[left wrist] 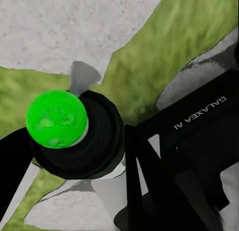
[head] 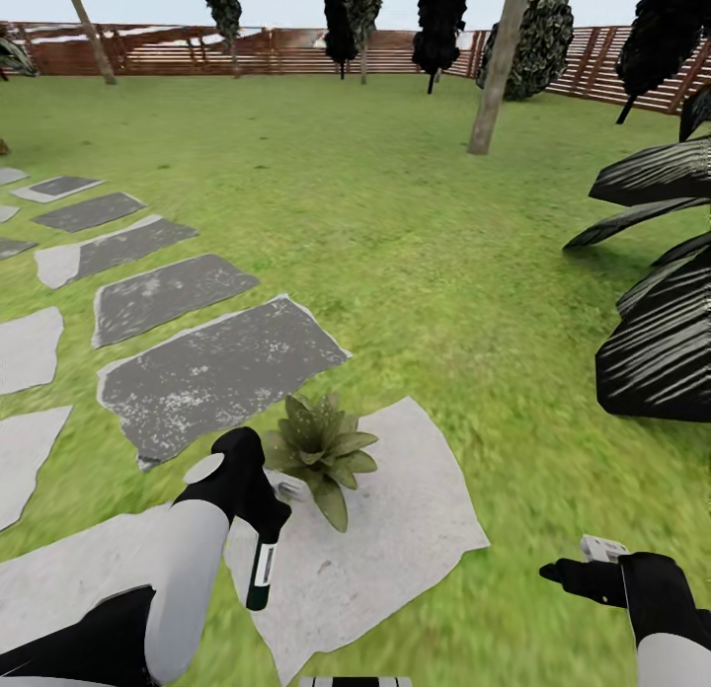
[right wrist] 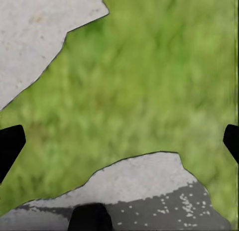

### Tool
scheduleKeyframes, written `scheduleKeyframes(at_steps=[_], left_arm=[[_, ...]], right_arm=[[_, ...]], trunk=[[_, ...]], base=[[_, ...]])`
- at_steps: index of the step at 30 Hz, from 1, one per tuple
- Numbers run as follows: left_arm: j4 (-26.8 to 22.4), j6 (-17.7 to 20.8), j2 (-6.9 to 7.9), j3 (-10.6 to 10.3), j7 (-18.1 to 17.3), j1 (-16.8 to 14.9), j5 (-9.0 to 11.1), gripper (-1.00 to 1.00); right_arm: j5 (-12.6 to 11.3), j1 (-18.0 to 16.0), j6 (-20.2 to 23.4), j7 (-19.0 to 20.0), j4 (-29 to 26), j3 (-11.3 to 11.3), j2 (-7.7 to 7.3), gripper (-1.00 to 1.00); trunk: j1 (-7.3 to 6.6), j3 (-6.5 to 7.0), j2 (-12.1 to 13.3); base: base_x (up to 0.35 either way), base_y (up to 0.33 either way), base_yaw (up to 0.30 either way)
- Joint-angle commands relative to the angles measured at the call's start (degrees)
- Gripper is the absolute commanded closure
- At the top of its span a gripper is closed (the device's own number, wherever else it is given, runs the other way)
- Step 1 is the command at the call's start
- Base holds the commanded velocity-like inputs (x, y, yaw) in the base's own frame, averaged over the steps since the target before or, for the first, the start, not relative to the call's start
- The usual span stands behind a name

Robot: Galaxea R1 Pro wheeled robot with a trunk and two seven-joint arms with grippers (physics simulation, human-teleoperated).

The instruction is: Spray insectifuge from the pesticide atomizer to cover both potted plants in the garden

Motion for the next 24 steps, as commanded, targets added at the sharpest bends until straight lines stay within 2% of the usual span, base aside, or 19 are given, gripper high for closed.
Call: scheduleKeyframes(at_steps=[1,11,21,24], left_arm=[[-0.08,0.6,-0.1,0.41,-0.47,-0.05,-0.67,1.0],[-0.08,0.6,-0.1,0.41,-0.55,-0.05,-0.53,1.0],[-0.11,0.6,-0.1,0.44,-0.55,-0.05,0.24,1.0],[-0.15,0.6,-0.1,0.42,-0.55,-0.05,0.27,1.0]], right_arm=[[0.6,-0.06,-0.02,0.56,-0.03,-0.15,0.02,-1.0],[0.6,-0.06,-0.02,0.56,-0.01,-0.15,0.02,-1.0],[0.6,-0.06,-0.02,0.55,0.0,-0.16,0.06,-1.0],[0.6,-0.06,-0.02,0.5,0.0,-0.22,0.03,-1.0]], trunk=[[0.01,-0.05,-0.02],[0.01,-0.05,-0.02],[0.01,-0.05,-0.02],[0.01,-0.05,-0.02]], base=[[0.0,-0.04,0.005],[0.0,-0.013,0.211],[0.0,-0.305,0.254],[0.0,-0.34,0.089]])
